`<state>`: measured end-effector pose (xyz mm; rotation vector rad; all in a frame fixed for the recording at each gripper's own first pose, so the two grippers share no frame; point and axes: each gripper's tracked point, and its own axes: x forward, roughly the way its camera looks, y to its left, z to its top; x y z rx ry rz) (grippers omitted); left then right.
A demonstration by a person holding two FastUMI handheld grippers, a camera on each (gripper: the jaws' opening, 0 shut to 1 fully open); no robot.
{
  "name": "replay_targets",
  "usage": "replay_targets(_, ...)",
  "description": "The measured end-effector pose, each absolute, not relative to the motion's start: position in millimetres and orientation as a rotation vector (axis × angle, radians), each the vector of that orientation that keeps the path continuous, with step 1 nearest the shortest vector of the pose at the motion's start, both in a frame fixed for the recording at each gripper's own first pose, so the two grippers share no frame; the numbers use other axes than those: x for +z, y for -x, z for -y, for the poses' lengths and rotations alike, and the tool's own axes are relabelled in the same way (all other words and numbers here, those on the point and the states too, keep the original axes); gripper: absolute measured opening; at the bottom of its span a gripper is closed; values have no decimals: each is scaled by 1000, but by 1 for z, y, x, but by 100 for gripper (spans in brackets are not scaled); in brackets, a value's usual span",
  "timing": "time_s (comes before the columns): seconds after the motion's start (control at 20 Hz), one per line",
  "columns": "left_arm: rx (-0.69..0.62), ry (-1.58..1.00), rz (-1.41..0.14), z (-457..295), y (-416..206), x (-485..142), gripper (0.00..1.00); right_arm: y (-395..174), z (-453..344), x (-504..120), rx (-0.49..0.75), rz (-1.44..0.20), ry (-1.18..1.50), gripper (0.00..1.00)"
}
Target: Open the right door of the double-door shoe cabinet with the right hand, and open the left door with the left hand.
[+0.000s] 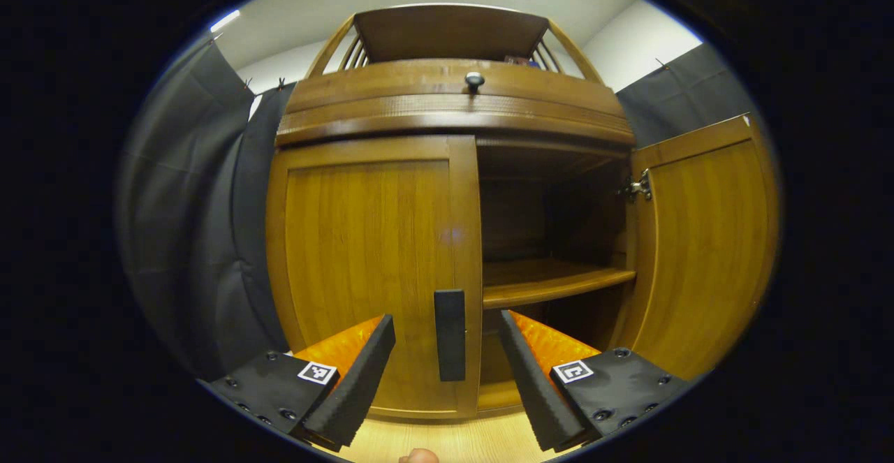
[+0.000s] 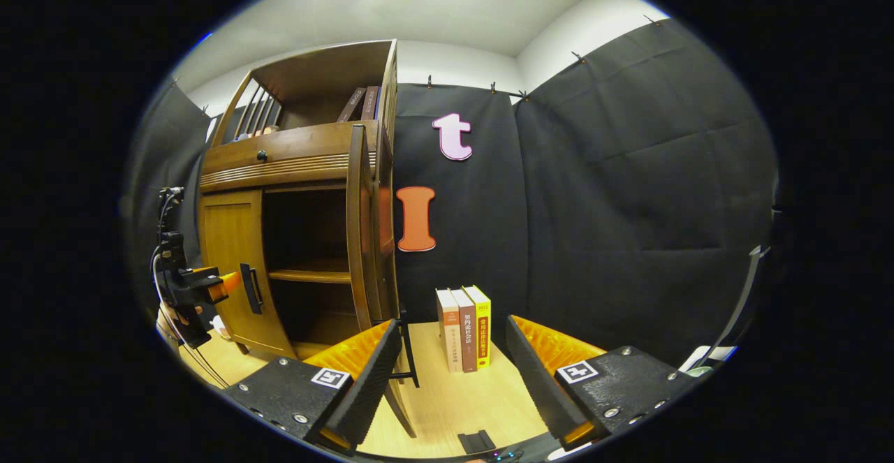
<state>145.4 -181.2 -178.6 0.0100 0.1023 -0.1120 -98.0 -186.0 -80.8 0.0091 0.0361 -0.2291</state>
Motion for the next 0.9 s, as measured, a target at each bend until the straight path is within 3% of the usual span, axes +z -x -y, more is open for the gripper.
replay_targets(0.1, -103, -3, -118, 176, -159, -192, 98, 99, 184, -74, -237, -22, 1, 92)
replay_targets(0.6, -101, 35, -165, 174, -201, -230, 92, 97, 181, -70, -260, -5, -5, 92)
replay_targets(0.9, -133, 71, -195, 186, -204, -241, 58, 100, 178, -66, -264, -1, -4, 92)
